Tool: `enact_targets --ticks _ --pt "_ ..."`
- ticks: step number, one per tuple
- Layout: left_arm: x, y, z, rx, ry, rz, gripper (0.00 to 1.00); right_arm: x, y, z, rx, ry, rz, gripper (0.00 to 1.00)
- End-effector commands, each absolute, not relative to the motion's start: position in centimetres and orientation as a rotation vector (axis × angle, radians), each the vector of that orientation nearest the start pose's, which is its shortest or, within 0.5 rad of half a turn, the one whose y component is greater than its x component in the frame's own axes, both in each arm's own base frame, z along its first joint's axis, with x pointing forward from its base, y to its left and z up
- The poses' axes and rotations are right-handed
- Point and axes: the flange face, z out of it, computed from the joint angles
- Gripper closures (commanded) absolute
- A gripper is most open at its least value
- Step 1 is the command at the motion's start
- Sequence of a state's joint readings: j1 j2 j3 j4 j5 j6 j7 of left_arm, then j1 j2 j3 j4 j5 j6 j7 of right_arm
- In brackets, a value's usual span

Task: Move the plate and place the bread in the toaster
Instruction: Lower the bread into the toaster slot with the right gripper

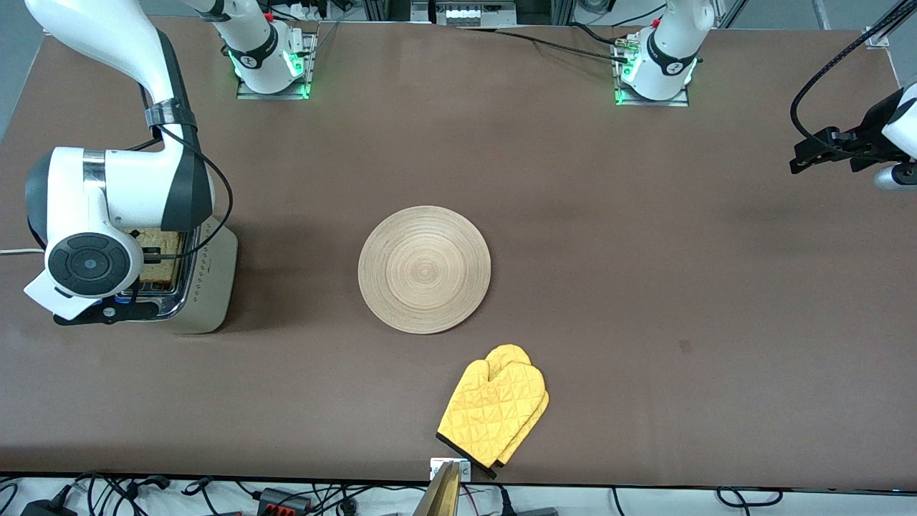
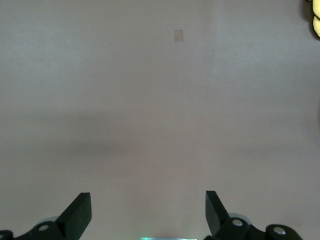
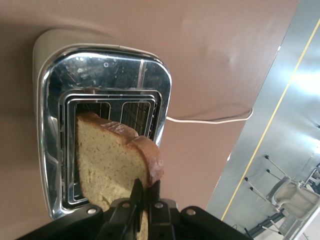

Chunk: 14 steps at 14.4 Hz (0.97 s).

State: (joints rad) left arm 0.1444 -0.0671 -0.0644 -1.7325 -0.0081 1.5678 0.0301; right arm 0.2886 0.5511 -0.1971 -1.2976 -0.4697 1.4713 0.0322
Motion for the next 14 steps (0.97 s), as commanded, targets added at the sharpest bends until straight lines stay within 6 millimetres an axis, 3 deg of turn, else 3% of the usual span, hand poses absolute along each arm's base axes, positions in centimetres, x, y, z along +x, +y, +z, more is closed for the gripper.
enact_targets --ticks 1,8,12,14 --pt "52.5 4.0 58.9 -3.166 -0.094 0.161 0.00 67.4 4.1 42.5 2.526 0.115 -0.380 1.00" --pt "52.6 3.6 59.1 -3.149 -0.076 0.166 0.00 66.8 3.9 40.6 2.569 0.040 -0.433 1.00" --pt "52.6 5.1 58.9 -3.153 -0.112 0.168 0.00 66.4 3.8 39.5 2.588 0.032 -0.470 1.00" --pt "52.6 4.9 59.1 -3.152 -0.115 0.166 0.00 66.4 3.7 39.4 2.596 0.019 -0.473 0.98"
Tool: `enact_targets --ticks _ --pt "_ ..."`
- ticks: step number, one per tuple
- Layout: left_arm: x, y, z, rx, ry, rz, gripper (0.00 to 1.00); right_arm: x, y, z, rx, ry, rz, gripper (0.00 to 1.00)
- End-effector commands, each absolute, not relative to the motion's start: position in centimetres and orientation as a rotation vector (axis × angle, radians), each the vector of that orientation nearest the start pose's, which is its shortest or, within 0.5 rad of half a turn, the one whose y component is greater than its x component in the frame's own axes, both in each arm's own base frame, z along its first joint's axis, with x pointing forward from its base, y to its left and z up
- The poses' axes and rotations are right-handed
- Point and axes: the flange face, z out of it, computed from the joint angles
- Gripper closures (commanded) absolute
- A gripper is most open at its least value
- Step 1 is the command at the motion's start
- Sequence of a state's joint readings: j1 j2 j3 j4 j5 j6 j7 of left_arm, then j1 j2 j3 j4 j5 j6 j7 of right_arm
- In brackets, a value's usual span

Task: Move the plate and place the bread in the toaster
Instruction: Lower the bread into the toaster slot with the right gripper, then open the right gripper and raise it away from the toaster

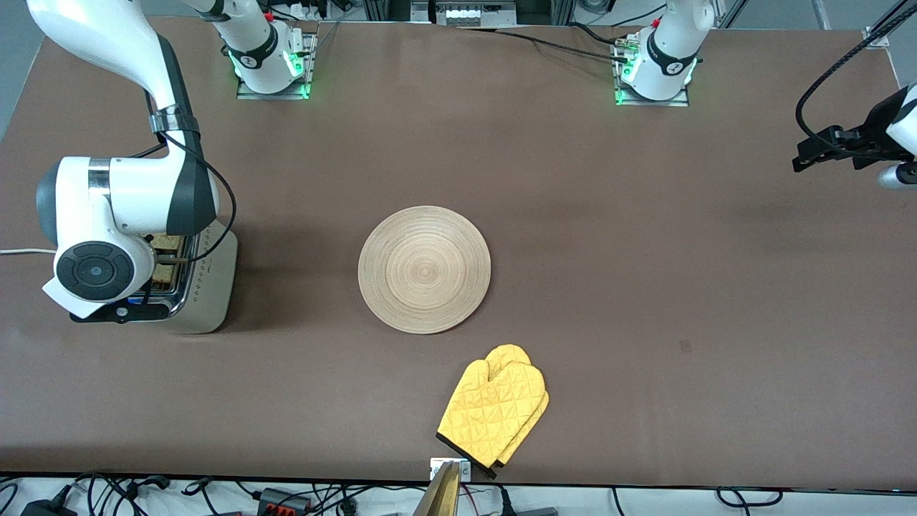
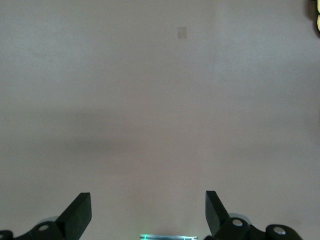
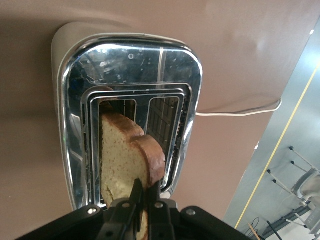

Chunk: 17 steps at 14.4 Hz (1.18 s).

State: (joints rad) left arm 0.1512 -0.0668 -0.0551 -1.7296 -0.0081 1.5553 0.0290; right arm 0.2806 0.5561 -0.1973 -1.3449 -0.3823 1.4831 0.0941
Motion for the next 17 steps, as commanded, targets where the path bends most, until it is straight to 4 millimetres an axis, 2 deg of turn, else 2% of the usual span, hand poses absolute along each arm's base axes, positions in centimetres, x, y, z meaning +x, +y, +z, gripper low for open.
enact_targets --ticks 1,2,3,6,7,10,12,14,17 --pt "52.6 4.9 59.1 -3.152 -0.117 0.166 0.00 66.4 3.7 39.5 2.594 -0.011 -0.463 0.74" --pt "52.6 4.7 59.1 -3.152 -0.112 0.166 0.00 66.3 3.7 39.5 2.593 -0.047 -0.456 0.20" --pt "52.7 4.6 59.0 -3.150 -0.107 0.166 0.00 66.3 3.8 39.8 2.609 -0.084 -0.444 0.00" --pt "52.7 4.5 59.2 -3.151 -0.105 0.164 0.00 65.8 5.0 44.1 2.663 -0.108 -0.384 0.00" --pt "52.7 4.5 59.2 -3.151 -0.105 0.164 0.00 65.7 5.0 46.5 2.687 -0.114 -0.336 0.00" --pt "52.7 4.4 59.3 -3.152 -0.102 0.161 0.00 65.4 4.8 50.6 2.843 -0.168 -0.267 0.00" --pt "52.7 4.4 59.3 -3.151 -0.102 0.164 0.00 65.6 3.8 51.8 2.913 -0.210 -0.253 0.00" --pt "52.7 4.4 59.3 -3.151 -0.102 0.164 0.00 65.4 3.6 53.1 2.999 -0.201 -0.236 0.00" --pt "52.7 4.4 59.3 -3.151 -0.102 0.164 0.00 65.4 2.1 53.1 3.177 -0.195 -0.277 0.00"
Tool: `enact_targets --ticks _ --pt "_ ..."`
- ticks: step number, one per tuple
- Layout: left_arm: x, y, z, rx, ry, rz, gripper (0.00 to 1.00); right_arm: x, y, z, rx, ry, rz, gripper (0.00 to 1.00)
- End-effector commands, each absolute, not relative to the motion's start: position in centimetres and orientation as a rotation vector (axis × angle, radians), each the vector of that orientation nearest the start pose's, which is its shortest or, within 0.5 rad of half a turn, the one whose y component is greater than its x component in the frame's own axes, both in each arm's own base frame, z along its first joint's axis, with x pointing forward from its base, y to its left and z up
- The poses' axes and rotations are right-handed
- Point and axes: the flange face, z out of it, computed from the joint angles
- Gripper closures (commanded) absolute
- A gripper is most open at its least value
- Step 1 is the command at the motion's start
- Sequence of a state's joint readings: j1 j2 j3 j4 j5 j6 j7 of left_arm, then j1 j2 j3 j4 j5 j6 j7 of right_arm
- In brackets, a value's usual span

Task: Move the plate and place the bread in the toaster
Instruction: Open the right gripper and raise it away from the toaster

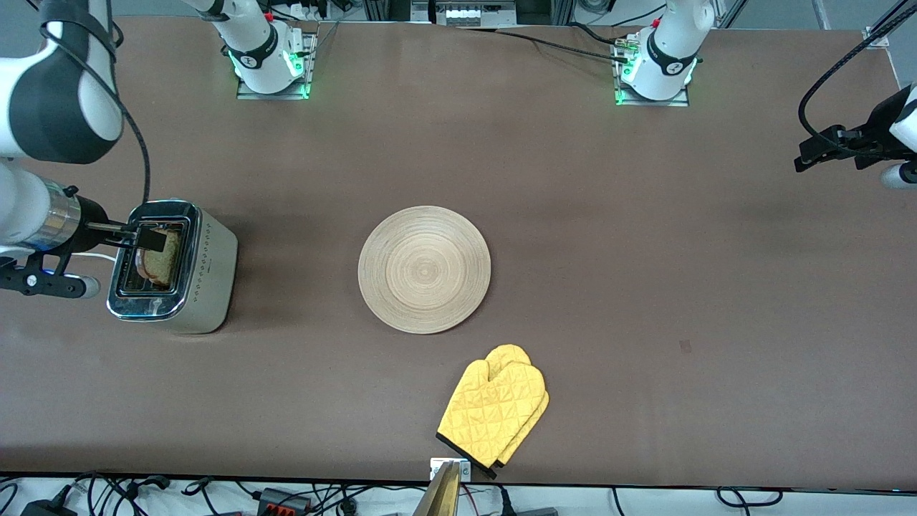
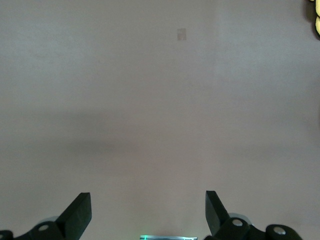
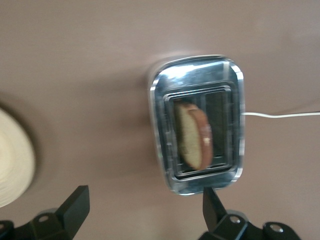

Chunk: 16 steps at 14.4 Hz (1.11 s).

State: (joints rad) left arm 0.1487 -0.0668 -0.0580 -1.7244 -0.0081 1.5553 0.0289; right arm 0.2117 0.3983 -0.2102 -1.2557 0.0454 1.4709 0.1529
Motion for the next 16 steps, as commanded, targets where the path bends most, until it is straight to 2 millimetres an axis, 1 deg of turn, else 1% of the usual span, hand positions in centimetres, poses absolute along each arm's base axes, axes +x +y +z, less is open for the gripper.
enact_targets --ticks 1,2,5,8,9,10,11,13,15,16 --pt "52.7 4.4 59.3 -3.151 -0.102 0.164 0.00 65.3 2.1 53.8 -3.068 0.162 0.249 0.00" --pt "52.7 4.4 59.3 -3.151 -0.102 0.164 0.00 65.1 1.8 54.7 -3.070 0.152 0.218 0.00" --pt "52.7 4.4 59.3 -3.151 -0.102 0.164 0.00 65.0 -0.4 55.3 -3.073 0.208 0.195 0.00" --pt "52.7 4.4 59.3 -3.151 -0.102 0.164 0.00 64.2 -1.7 57.7 -3.066 0.232 0.122 0.00" --pt "52.7 4.4 59.3 -3.150 -0.102 0.164 0.00 64.2 -2.7 58.1 -3.049 0.249 0.096 0.00" --pt "52.7 4.4 59.3 -3.151 -0.102 0.164 0.00 63.9 -3.5 58.9 -3.030 0.249 0.068 0.00" --pt "52.7 4.4 59.3 -3.151 -0.102 0.164 0.00 63.7 -3.9 59.4 -3.041 0.242 0.045 0.00" --pt "52.7 4.4 59.3 -3.151 -0.102 0.164 0.00 62.8 -3.3 59.9 -3.142 0.204 0.043 0.00" --pt "52.7 4.4 59.3 -3.151 -0.102 0.164 0.00 61.5 -3.1 59.9 -3.150 0.162 0.056 0.00" --pt "52.7 4.4 59.3 -3.151 -0.102 0.164 0.00 61.1 -3.1 59.6 -3.149 0.135 0.044 0.00"
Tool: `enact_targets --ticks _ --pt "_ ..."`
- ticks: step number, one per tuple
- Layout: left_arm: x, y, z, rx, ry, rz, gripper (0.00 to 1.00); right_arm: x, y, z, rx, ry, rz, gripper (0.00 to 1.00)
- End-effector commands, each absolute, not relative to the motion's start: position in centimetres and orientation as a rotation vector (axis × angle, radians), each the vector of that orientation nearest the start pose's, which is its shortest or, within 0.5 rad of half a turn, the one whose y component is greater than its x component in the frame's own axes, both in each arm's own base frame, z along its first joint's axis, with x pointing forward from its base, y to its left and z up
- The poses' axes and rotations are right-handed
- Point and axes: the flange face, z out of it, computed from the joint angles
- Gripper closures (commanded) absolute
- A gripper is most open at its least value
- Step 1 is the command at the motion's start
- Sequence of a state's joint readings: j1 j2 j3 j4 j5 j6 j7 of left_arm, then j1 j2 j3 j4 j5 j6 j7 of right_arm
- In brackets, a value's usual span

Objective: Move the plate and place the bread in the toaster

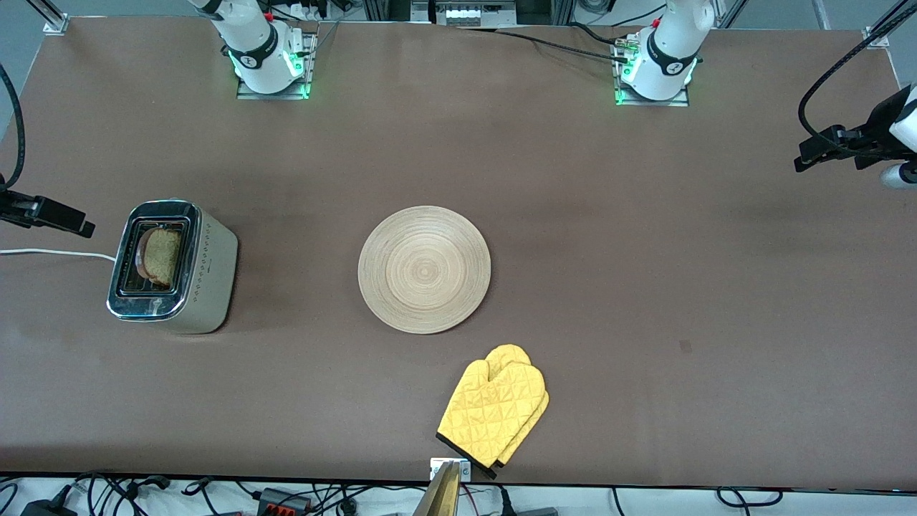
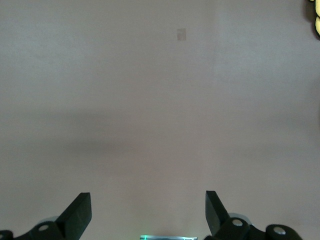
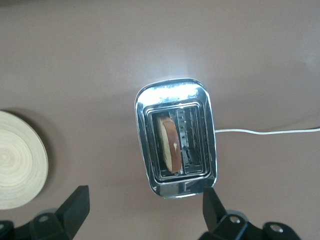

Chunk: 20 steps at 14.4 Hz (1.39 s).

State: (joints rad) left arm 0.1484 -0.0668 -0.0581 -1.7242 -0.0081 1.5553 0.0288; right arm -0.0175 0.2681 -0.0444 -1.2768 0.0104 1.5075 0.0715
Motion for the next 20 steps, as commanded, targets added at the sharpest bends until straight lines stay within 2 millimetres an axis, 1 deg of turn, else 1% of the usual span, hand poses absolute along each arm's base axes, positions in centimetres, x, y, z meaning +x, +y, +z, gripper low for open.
enact_targets --ticks 1,3,5,8,11,13,17,20 --pt "52.7 4.4 59.3 -3.151 -0.102 0.164 0.00 60.2 -3.1 59.3 -3.146 0.108 0.020 0.00" --pt "52.7 4.4 59.3 -3.151 -0.102 0.164 0.00 58.6 -3.1 58.2 -3.144 0.101 0.007 0.00" --pt "52.7 4.4 59.3 -3.151 -0.102 0.164 0.00 57.1 -3.1 57.8 -3.142 0.101 -0.007 0.00" --pt "52.7 4.4 59.3 -3.151 -0.102 0.164 0.00 55.6 -3.0 57.9 -3.141 0.091 -0.027 0.00" --pt "52.7 4.4 59.3 -3.150 -0.102 0.164 0.00 55.0 -3.0 58.3 -3.145 0.057 -0.022 0.00" --pt "52.7 4.4 59.3 -3.151 -0.102 0.164 0.00 54.8 -3.8 58.1 -3.143 0.040 -0.002 0.00" --pt "52.7 4.4 59.3 -3.151 -0.102 0.164 0.00 54.7 -3.2 58.3 -3.144 0.045 0.012 0.00" --pt "52.7 4.4 59.3 -3.150 -0.102 0.164 0.00 54.3 -2.9 57.9 -3.144 0.038 0.068 0.00"
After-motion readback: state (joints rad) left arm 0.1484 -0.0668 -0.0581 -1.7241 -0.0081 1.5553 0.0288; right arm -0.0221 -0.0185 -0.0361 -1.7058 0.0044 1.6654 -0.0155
